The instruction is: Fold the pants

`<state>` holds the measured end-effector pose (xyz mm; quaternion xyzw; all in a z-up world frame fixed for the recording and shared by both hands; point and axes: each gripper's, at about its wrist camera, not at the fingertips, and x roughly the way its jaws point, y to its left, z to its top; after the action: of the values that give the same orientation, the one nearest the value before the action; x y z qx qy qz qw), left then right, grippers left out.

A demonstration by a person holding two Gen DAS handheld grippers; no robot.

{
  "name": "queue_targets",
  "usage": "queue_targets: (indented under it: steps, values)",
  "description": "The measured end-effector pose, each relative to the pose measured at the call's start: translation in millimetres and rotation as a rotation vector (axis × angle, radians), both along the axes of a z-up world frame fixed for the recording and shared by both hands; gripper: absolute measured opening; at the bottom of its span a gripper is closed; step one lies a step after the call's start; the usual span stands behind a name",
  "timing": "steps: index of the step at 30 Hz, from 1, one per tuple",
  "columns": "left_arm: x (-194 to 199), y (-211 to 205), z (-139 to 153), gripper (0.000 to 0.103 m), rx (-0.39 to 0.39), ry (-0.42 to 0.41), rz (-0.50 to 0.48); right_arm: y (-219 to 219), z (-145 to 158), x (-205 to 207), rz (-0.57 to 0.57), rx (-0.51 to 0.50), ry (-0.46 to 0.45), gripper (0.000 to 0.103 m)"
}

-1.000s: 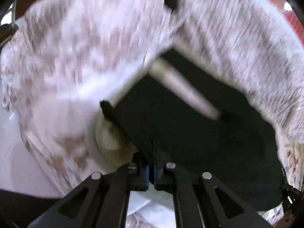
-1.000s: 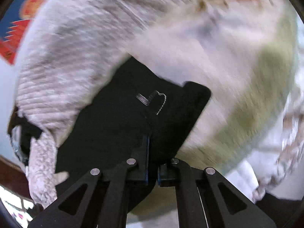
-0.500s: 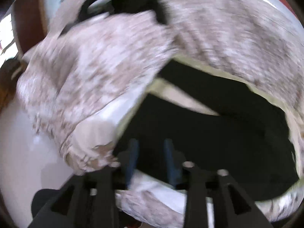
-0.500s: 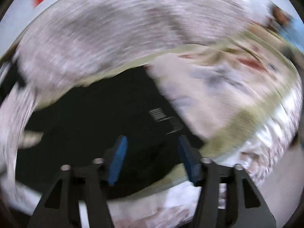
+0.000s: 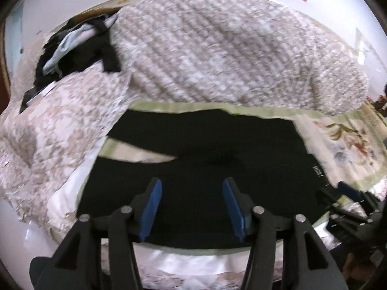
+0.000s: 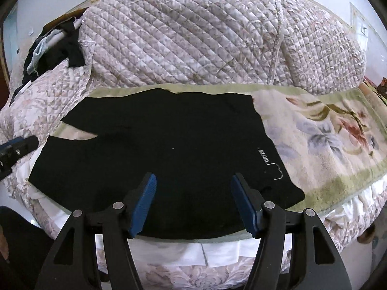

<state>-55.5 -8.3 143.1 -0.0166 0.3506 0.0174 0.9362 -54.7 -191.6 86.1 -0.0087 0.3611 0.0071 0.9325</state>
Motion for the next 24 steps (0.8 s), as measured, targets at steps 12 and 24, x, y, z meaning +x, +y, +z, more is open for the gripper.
queue_targets:
  steps: [12, 24]
  values:
    - [10, -44, 24, 0.056, -0.091, -0.018, -0.183, -22, 19, -6, -0.078, -0.02, -0.023, 0.064]
    - [13, 58, 13, 0.056, 0.031, -0.039, 0.177, 8, 9, 20, -0.013, -0.009, 0.006, 0.065]
